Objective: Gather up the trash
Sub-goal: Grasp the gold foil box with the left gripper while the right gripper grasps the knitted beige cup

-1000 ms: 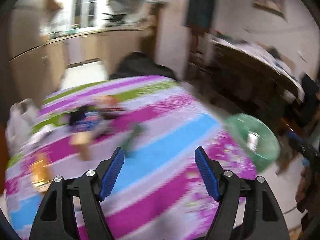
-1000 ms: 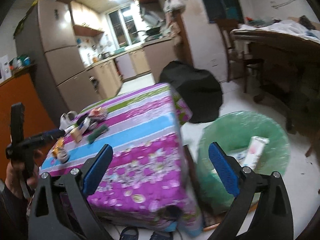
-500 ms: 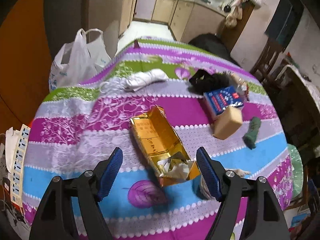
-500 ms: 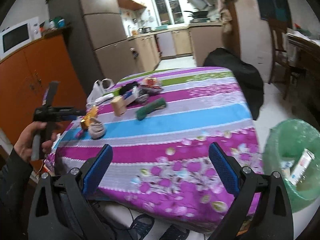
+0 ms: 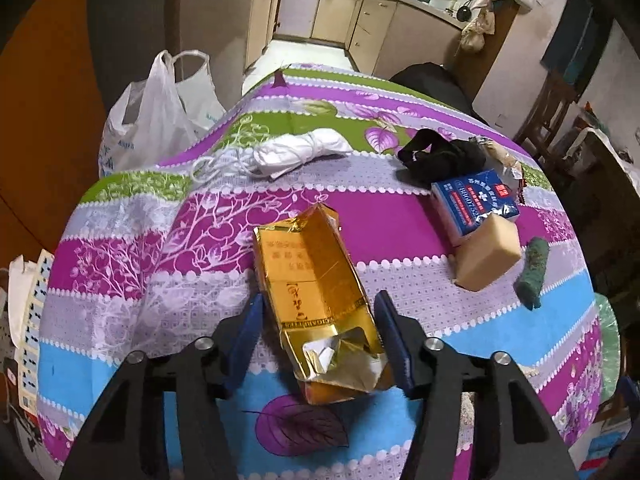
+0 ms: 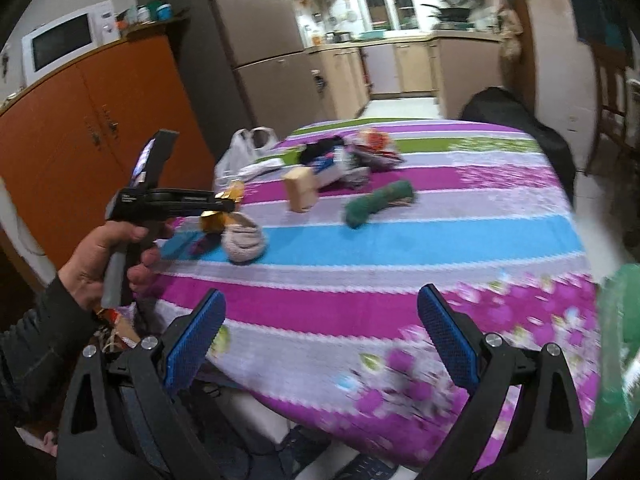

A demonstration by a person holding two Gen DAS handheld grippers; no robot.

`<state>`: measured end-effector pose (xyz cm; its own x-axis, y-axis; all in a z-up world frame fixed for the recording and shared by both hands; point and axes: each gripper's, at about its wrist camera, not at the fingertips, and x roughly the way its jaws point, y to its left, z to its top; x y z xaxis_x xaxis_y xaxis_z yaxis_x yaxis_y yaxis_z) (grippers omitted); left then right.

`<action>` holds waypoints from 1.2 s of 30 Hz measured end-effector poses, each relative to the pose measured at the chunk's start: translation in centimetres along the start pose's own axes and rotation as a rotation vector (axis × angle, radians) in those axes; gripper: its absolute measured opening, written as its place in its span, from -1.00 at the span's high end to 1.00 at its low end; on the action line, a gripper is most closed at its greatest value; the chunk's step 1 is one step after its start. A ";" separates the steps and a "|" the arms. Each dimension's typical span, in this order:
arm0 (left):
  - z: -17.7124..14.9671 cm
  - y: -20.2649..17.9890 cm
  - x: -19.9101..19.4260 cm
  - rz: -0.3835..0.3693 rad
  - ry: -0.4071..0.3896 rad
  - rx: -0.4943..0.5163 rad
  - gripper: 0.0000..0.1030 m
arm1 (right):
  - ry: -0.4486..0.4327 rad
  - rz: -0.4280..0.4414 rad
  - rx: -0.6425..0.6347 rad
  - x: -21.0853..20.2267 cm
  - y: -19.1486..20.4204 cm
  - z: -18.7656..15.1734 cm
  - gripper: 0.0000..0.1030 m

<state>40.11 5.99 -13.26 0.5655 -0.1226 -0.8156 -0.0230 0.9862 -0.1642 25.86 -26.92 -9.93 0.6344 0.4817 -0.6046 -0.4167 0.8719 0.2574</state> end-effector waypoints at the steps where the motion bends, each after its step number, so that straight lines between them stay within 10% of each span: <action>1: -0.1 -0.2 -0.2 -0.002 -0.008 0.011 0.02 | 0.007 0.020 -0.009 0.5 0.4 0.3 -0.81; 8: -0.7 -0.1 -1.7 -0.017 -0.072 0.032 0.15 | 0.085 0.166 -0.078 6.4 3.9 2.4 -0.30; 20: -1.0 1.8 -3.3 -0.047 -0.111 0.011 0.16 | 0.188 0.132 -0.144 15.3 7.4 4.6 -0.29; 27: -1.4 1.6 -2.9 -0.058 -0.107 0.005 0.16 | 0.182 0.069 -0.160 15.6 7.2 4.2 0.14; 36: -1.7 -0.2 -5.2 -0.079 -0.164 0.025 0.18 | 0.036 -0.063 -0.138 9.1 5.9 4.8 0.21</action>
<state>35.82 6.21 -9.91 0.6919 -0.1820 -0.6987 0.0459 0.9768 -0.2090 32.31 -17.03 -10.25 0.6393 0.4202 -0.6440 -0.4636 0.8788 0.1132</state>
